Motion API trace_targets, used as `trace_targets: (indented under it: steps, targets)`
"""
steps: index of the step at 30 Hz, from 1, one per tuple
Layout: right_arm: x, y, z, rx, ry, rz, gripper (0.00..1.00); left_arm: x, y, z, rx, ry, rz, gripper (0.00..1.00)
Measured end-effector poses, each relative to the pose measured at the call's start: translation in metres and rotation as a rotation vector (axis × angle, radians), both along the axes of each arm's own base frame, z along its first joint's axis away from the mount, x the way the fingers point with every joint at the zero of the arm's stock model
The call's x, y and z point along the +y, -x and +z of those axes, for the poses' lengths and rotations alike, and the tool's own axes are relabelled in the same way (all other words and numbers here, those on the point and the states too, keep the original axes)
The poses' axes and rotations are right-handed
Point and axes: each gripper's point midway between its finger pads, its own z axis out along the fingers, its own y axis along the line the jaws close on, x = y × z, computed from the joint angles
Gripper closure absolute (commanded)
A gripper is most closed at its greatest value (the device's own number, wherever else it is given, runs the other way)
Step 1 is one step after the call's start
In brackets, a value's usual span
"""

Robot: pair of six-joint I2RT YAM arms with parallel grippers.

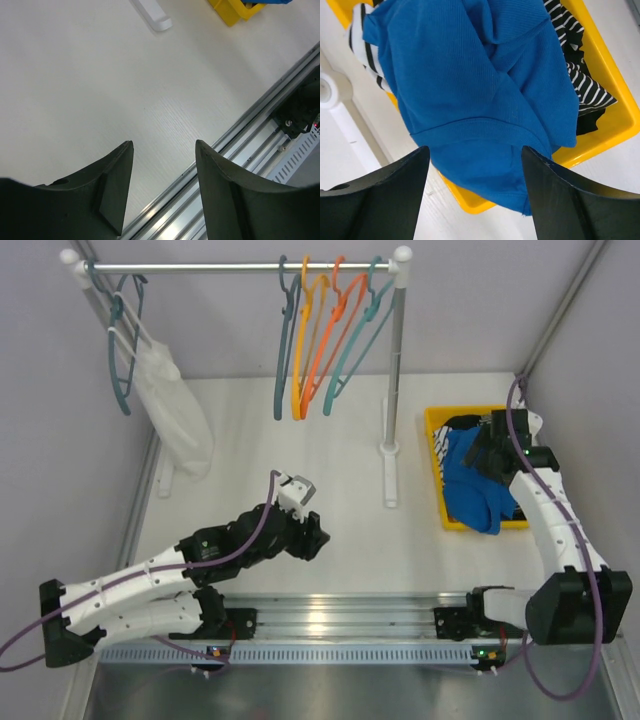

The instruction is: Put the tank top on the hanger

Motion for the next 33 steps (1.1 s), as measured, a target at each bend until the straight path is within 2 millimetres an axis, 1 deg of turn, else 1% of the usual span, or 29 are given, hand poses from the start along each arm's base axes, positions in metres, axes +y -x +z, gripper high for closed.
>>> trace_targets:
  steps: [2,4,7,9,12,17,21,24,26,28,29,30,31,33]
  targets:
    - [-0.005,-0.004,-0.010,0.032,0.004,-0.005,0.26,-0.001,0.001,0.002,-0.001,0.004,-0.009,0.42]
    - [-0.014,-0.006,-0.015,0.038,0.009,-0.021,0.26,-0.002,0.002,0.003,-0.001,0.007,-0.016,0.42]
    - [-0.026,-0.005,-0.023,0.039,0.016,-0.046,0.27,-0.002,0.003,0.003,0.000,0.007,-0.022,0.42]
    - [-0.029,0.003,-0.035,0.059,0.016,-0.051,0.27,-0.003,0.003,0.003,0.002,0.007,-0.026,0.42]
    - [-0.030,0.021,-0.051,0.098,0.009,-0.053,0.27,-0.004,0.005,0.003,0.006,0.010,-0.035,0.42]
    - [-0.030,0.047,-0.069,0.119,-0.027,-0.069,0.27,-0.005,0.006,0.003,0.009,0.011,-0.042,0.42]
    - [-0.033,0.059,-0.076,0.131,-0.050,-0.091,0.27,-0.005,0.006,0.003,0.010,0.012,-0.045,0.42]
    - [-0.032,0.063,-0.082,0.138,-0.073,-0.097,0.30,-0.005,0.007,0.003,0.011,0.012,-0.046,0.42]
    - [-0.030,0.067,-0.088,0.151,-0.088,-0.093,0.39,-0.005,0.007,0.003,0.012,0.013,-0.048,0.42]
    - [-0.027,0.069,-0.093,0.159,-0.103,-0.093,0.52,-0.005,0.007,0.003,0.012,0.013,-0.049,0.42]
    - [-0.026,0.069,-0.094,0.160,-0.108,-0.091,0.62,-0.005,0.007,0.003,0.012,0.013,-0.049,0.42]
    - [-0.026,0.070,-0.095,0.162,-0.109,-0.091,0.68,-0.005,0.007,0.003,0.012,0.013,-0.049,0.42]
    - [-0.025,0.070,-0.095,0.162,-0.114,-0.090,0.81,-0.005,0.007,0.003,0.012,0.013,-0.049,0.42]
    - [-0.024,0.069,-0.094,0.158,-0.120,-0.090,0.94,-0.005,0.007,0.003,0.012,0.013,-0.049,0.42]
